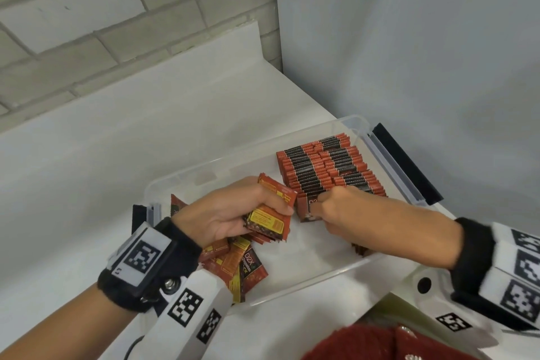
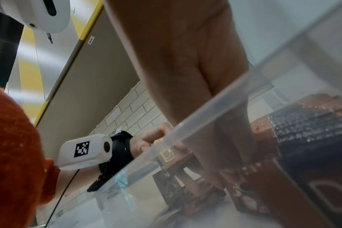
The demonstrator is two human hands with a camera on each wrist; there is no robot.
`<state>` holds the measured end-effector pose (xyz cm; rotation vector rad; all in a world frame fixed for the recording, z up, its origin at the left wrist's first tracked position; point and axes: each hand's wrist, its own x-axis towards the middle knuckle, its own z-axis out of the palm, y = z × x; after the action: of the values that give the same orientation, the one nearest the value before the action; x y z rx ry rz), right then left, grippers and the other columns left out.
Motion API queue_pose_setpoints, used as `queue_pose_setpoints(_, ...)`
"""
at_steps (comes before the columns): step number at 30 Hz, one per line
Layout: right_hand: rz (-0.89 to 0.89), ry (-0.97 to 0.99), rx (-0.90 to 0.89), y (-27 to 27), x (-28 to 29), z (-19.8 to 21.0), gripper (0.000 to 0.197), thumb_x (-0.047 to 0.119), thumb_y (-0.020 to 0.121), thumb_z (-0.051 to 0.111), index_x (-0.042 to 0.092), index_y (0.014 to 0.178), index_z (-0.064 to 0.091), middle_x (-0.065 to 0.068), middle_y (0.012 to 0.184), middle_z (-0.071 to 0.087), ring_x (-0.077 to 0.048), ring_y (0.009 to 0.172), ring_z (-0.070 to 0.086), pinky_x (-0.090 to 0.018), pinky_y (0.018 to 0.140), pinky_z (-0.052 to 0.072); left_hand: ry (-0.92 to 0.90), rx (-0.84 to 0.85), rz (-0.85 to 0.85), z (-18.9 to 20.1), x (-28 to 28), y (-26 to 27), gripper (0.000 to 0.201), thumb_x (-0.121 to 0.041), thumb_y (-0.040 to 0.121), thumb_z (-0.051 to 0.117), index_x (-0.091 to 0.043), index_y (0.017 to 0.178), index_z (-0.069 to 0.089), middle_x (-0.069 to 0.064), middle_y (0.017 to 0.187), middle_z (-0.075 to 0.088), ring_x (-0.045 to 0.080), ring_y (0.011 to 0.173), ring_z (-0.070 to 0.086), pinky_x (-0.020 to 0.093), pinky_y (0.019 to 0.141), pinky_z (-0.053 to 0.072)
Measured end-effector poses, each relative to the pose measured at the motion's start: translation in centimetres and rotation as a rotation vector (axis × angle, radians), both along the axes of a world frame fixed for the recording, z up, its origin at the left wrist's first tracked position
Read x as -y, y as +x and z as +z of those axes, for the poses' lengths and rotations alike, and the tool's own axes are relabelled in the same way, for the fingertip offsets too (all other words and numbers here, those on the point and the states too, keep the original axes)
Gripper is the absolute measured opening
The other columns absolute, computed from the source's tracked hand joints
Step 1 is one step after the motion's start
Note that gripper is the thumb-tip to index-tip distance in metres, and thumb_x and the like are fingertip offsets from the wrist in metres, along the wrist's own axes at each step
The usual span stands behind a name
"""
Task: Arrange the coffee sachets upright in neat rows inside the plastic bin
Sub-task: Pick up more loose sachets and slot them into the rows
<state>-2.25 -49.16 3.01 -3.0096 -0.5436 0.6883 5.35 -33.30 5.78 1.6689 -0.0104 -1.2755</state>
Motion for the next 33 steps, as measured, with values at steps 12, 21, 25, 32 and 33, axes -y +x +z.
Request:
queue_pose_setpoints(12, -0.189, 0.505, -0.046, -1.5, 2.8, 4.0, 0.018, 0.018, 0.095, 0.056, 0.021, 0.106, 0.070, 0.010, 0.103, 0.068, -0.001, 0.091, 0.062, -0.019, 0.085, 0.050, -0.142, 0.115, 0.102, 3.4, -2.6, 2.3, 0.047, -0.003, 0.068, 0.069, -0.004, 0.115, 0.064, 0.016, 0.111, 0.070, 0.029, 0.105, 0.067, 0.040, 0.087, 0.055)
queue_pose_setpoints(21, -0.642, 1.113, 0.044, 0.1, 3.4, 5.1, 0.051, 0.055, 0.066, 0.069, 0.023, 0.105, 0.062, 0.003, 0.084, 0.072, -0.009, 0.073, 0.068, -0.023, 0.069, 0.052, -0.379, 0.177, 0.146, 3.6, 0.8, 1.9, 0.037, -0.014, 0.072, 0.070, -0.007, 0.109, 0.069, 0.015, 0.095, 0.073, 0.023, 0.082, 0.072, 0.032, 0.074, 0.060)
queue_pose_setpoints(25, -0.708, 1.184, 0.078, 0.7, 2.8, 4.4, 0.066, 0.058, 0.058, 0.071, 0.025, 0.113, 0.056, 0.005, 0.089, 0.071, -0.006, 0.079, 0.067, -0.020, 0.070, 0.048, -0.403, 0.162, 0.175, 2.4, 2.8, 1.7, 0.037, -0.022, 0.070, 0.071, -0.004, 0.103, 0.071, 0.019, 0.100, 0.071, 0.028, 0.087, 0.070, 0.041, 0.083, 0.056)
queue_pose_setpoints(32, -0.809, 1.168, 0.145, 1.0, 2.9, 3.7, 0.063, 0.047, 0.060, 0.076, 0.027, 0.114, 0.054, 0.006, 0.090, 0.067, -0.008, 0.077, 0.064, -0.021, 0.072, 0.049, -0.414, 0.145, 0.159, 1.1, 3.5, 1.6, 0.054, -0.047, 0.069, 0.061, -0.008, 0.107, 0.064, 0.014, 0.094, 0.073, 0.024, 0.081, 0.072, 0.035, 0.076, 0.059)
queue_pose_setpoints(33, -0.810, 1.161, 0.139, 1.1, 3.0, 3.7, 0.061, 0.045, 0.062, 0.077, 0.027, 0.115, 0.053, 0.005, 0.090, 0.067, -0.007, 0.076, 0.063, -0.021, 0.072, 0.049, -0.404, 0.143, 0.149, 0.9, 3.5, 1.7, 0.060, -0.051, 0.067, 0.060, -0.008, 0.109, 0.063, 0.014, 0.096, 0.073, 0.025, 0.083, 0.071, 0.037, 0.078, 0.058)
